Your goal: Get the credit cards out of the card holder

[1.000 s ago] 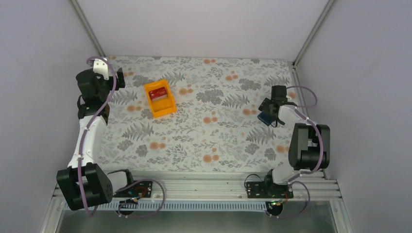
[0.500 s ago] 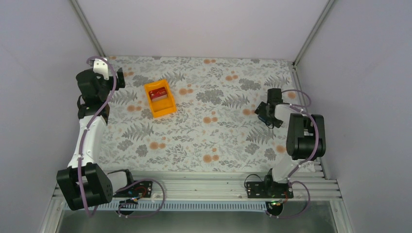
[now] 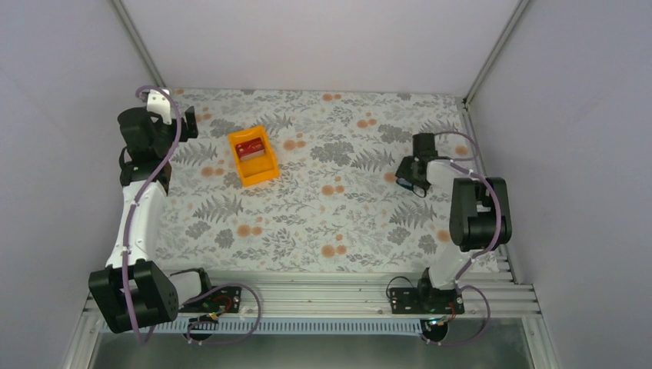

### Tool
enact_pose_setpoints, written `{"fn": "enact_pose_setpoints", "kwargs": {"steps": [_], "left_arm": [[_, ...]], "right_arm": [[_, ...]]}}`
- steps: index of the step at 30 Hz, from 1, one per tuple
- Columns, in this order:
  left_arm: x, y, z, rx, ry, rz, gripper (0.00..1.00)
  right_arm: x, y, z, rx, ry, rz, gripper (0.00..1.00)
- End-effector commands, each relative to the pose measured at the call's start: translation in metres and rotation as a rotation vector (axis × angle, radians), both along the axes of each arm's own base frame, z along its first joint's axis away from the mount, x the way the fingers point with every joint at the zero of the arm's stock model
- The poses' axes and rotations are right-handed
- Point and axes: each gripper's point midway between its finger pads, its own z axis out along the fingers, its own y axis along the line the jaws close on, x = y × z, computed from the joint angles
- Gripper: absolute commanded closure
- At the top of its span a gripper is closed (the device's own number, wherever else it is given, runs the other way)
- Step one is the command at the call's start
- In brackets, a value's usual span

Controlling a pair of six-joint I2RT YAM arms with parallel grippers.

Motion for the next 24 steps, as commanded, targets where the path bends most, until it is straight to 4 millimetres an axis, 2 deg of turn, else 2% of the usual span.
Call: {"fn": "enact_pose_setpoints", "kwargs": {"steps": [1,4,7,9,13,16,18,20,24], "left_arm": [[-0.007,-0.013,0.019,0.002,0.009,-0.074,0.00],[-0.014,-0.038,0.024,-0.018,0.047,-0.208,0.00],[-0.029,-0.069,0.035,-0.061,0.073,-0.377,0.04],[-0.044,-0.090,0.048,-0.101,0.075,-0.493,0.06],[-0.075,-0.122,0.087,-0.178,0.042,-0.670,0.06],[-0.097,-0.143,0.107,-0.250,0.036,-0.804,0.00],[-0.110,-0.153,0.118,-0.293,0.030,-0.873,0.00],[-0.119,-0.160,0.125,-0.320,0.028,-0.919,0.00],[-0.127,-0.164,0.130,-0.352,0.026,-0.943,0.00]], "right_arm": [[0.022,0.062,0.030,0.064,-0.071,0.202,0.44],[0.040,0.130,0.081,0.169,-0.222,0.375,0.45],[0.040,0.216,0.159,0.249,-0.426,0.590,0.45],[0.033,0.267,0.205,0.280,-0.541,0.715,0.44],[-0.008,0.358,0.289,0.355,-0.772,0.963,0.43],[-0.045,0.408,0.336,0.395,-0.927,1.098,0.41],[-0.065,0.432,0.357,0.407,-0.993,1.163,0.41],[-0.080,0.447,0.376,0.402,-1.045,1.205,0.40],[-0.095,0.471,0.385,0.349,-1.087,1.268,0.38]]}}
